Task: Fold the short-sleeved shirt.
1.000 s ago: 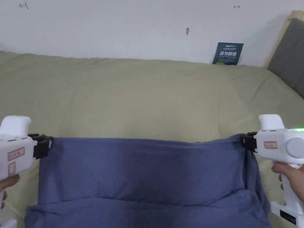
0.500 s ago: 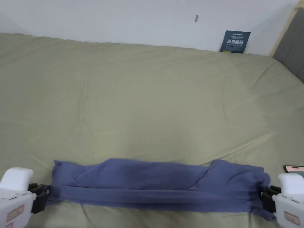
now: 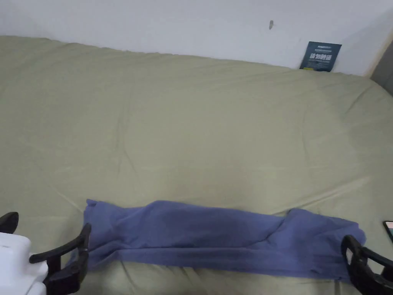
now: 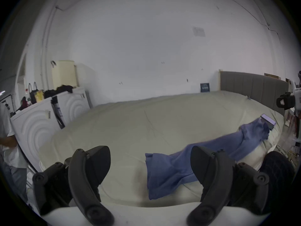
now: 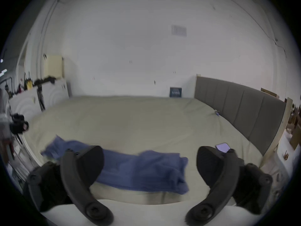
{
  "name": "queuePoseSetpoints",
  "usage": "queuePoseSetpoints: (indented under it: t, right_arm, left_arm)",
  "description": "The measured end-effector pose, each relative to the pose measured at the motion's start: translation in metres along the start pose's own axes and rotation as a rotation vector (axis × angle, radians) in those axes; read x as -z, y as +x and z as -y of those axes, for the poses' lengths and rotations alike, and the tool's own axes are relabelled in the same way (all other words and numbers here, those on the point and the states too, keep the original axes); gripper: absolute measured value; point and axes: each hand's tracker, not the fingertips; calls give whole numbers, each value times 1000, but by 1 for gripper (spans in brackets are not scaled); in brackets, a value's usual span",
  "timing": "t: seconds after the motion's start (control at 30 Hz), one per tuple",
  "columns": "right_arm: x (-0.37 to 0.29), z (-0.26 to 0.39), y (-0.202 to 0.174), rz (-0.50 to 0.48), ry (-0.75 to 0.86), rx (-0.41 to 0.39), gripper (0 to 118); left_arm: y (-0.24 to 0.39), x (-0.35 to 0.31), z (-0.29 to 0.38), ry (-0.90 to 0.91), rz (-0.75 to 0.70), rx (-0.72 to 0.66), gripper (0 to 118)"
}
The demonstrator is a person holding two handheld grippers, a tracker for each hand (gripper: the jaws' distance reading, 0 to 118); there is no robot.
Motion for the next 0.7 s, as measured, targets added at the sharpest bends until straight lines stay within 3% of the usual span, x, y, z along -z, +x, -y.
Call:
queuePoseSetpoints:
  t: [0.03,0.07,0.1,0.13,0.23,0.4,0.47,0.53,0.57,0.6,0.63,0.67,0.7]
  right_arm:
    - [-3,-1,-8,-24,8,25,81]
    - [-3,-2,-14,-22,3,35,10]
    - [0,-3,-21,-10,-10,22,0]
    - [1,-1,-30,31,17,-20,0]
    - [16,-6,-40,-66,-61,-7,0]
    - [17,-4,-48,-53,-110,-16,0]
    - [17,-4,-46,-57,-144,-14,0]
    - [18,-4,-49,-40,-160,-23,0]
    - [18,-4,-50,-36,-167,-26,0]
    - [19,-4,-52,-33,-175,-28,0]
    - [20,-5,-54,-29,-184,-28,0]
    - [22,-6,-57,-25,-191,-27,0]
    - [23,-5,-56,-25,-201,-23,0]
  left_arm:
    - [0,0,-1,-29,2,-6,89]
    - [-3,1,-2,-37,21,-18,53]
    - [-6,5,-3,-59,52,-30,18]
    - [-7,12,-5,-89,57,-30,1]
    - [-20,30,-3,-182,125,-80,1]
    - [-87,89,17,-417,300,-491,1]
    - [-117,121,32,-534,334,-568,1]
    - [-135,151,48,-650,477,-646,2]
    - [-141,161,56,-669,526,-712,6]
    - [-145,171,64,-696,558,-807,21]
    - [-150,181,73,-687,584,-896,54]
    - [-148,188,80,-712,647,-963,103]
    - [-149,194,87,-712,689,-1007,118]
